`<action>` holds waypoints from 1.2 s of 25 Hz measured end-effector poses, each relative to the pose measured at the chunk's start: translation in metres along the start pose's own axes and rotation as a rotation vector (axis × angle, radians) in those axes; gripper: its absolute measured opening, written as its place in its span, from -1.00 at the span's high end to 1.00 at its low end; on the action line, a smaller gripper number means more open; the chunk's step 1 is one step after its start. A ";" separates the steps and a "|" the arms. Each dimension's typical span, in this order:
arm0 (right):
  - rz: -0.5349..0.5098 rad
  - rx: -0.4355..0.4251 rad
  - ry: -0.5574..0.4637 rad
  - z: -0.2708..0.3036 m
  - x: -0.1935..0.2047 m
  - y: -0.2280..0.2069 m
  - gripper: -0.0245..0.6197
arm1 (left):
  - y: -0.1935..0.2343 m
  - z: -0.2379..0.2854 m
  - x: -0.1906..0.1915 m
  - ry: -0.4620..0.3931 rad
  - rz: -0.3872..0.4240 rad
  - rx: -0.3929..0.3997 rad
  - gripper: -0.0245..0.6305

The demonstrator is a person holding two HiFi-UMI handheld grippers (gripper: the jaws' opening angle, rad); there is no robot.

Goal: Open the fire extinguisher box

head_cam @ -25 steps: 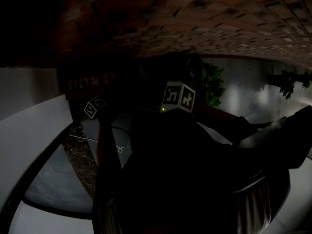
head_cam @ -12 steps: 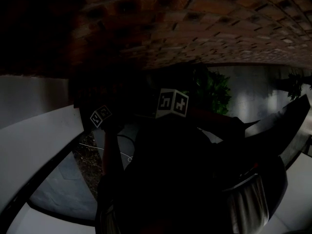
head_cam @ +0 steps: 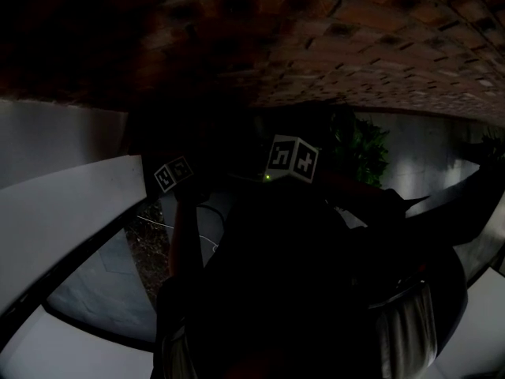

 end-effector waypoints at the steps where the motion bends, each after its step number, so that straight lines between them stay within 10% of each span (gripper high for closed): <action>1: -0.003 -0.003 -0.002 0.001 -0.001 -0.001 0.92 | -0.005 -0.002 -0.002 -0.007 0.007 0.011 0.25; 11: -0.008 -0.002 -0.031 -0.005 -0.002 -0.003 0.92 | -0.058 0.004 -0.037 -0.106 0.153 0.070 0.39; 30: 0.006 0.020 -0.030 -0.010 0.000 -0.010 0.92 | -0.083 0.009 -0.059 -0.141 0.179 0.113 0.39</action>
Point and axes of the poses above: the fingertips, and each gripper's own axes: z forward along the fingers, y to its left, x out of its underside, the point moved 7 cm from there along -z, backward along the fingers, and after that the axes turned 15 degrees about -z, right-handed, at the moved point
